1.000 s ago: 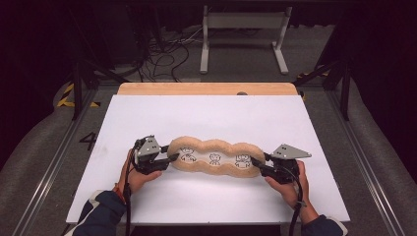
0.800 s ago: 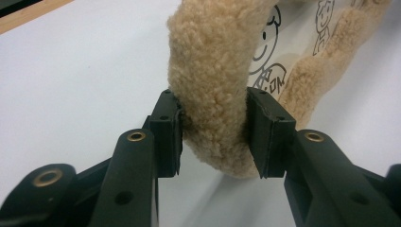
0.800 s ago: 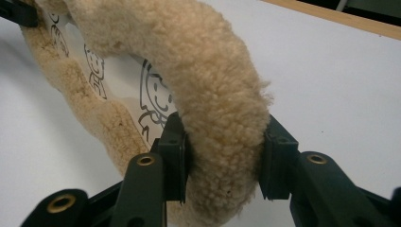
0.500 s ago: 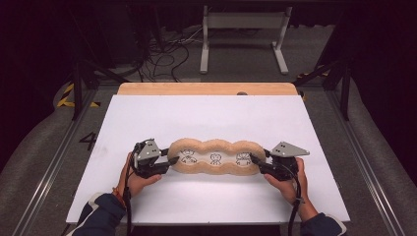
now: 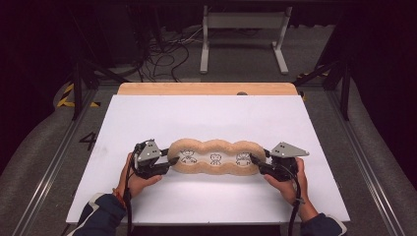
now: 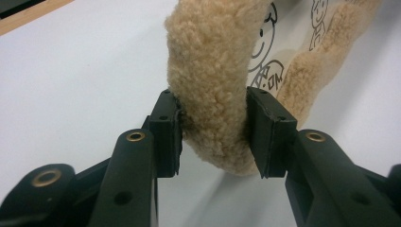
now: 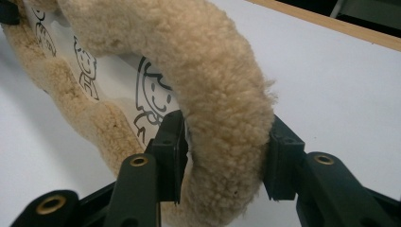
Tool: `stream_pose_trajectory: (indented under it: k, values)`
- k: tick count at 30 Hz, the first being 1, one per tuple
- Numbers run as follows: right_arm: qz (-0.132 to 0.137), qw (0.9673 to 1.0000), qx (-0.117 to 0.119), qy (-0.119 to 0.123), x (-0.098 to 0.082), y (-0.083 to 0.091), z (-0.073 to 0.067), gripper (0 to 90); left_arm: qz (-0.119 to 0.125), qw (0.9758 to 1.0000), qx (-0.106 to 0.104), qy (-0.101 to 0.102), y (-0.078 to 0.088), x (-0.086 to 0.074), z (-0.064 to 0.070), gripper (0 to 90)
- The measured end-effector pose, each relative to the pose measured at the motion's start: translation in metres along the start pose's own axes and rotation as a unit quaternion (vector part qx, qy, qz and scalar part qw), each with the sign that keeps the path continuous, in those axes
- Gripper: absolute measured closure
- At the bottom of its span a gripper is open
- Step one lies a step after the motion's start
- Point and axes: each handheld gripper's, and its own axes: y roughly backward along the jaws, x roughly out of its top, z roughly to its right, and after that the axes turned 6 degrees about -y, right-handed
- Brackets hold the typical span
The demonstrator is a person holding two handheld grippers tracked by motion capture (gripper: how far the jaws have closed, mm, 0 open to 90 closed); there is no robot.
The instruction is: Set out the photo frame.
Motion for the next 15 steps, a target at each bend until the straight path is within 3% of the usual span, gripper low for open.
stream_pose_trajectory:
  k: [15]
  values:
    - [-0.007, 0.9999, -0.009, 0.008, 0.0007, 0.0044, -0.0007, 49.3, 0.003, 0.9999, 0.013, -0.010, 0.0055, 0.0016, 0.0042, 54.2]
